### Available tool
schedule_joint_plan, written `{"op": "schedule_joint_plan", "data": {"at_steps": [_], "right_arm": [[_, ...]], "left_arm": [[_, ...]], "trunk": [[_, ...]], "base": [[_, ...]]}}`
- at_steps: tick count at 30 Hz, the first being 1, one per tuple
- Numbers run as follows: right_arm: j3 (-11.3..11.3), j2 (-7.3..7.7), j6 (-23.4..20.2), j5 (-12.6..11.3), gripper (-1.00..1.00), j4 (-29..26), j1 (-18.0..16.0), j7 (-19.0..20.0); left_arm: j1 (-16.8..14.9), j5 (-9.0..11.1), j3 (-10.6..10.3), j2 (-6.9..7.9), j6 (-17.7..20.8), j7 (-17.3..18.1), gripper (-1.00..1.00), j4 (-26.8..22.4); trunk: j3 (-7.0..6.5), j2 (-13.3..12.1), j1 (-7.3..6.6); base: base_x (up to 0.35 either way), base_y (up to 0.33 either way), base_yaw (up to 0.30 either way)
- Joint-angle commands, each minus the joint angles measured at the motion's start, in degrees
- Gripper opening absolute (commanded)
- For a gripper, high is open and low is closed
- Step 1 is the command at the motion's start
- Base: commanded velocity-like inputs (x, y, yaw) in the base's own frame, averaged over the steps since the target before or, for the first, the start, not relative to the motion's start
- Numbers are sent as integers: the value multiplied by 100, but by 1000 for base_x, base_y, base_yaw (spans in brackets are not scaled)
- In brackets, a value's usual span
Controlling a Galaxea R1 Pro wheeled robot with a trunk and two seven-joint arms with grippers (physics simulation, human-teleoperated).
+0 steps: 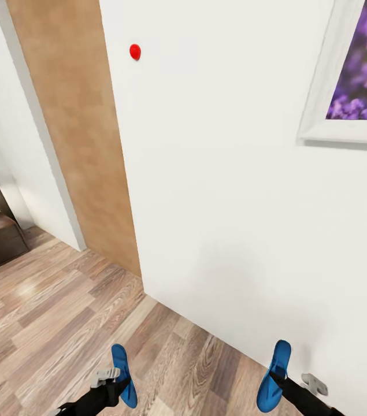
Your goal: In the bedroom, move the book from the bed onto either nightstand, and place the two sandals side by side next to the bed.
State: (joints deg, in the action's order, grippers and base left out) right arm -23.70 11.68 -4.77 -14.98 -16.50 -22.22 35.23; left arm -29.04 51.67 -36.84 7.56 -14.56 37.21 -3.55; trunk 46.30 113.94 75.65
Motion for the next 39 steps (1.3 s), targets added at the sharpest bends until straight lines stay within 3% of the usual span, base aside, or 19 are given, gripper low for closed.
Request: {"op": "schedule_joint_plan", "data": {"at_steps": [1,39], "right_arm": [[-21,1,-51,-58,-100,-2,-1,27],[-21,1,-51,-58,-100,-2,-1,27]], "left_arm": [[-5,27,-43,0,-38,5,-100,4],[-5,27,-43,0,-38,-2,-100,4]], "trunk": [[5,2,-1],[5,2,-1]], "base": [[0,0,292],[0,0,292]]}}
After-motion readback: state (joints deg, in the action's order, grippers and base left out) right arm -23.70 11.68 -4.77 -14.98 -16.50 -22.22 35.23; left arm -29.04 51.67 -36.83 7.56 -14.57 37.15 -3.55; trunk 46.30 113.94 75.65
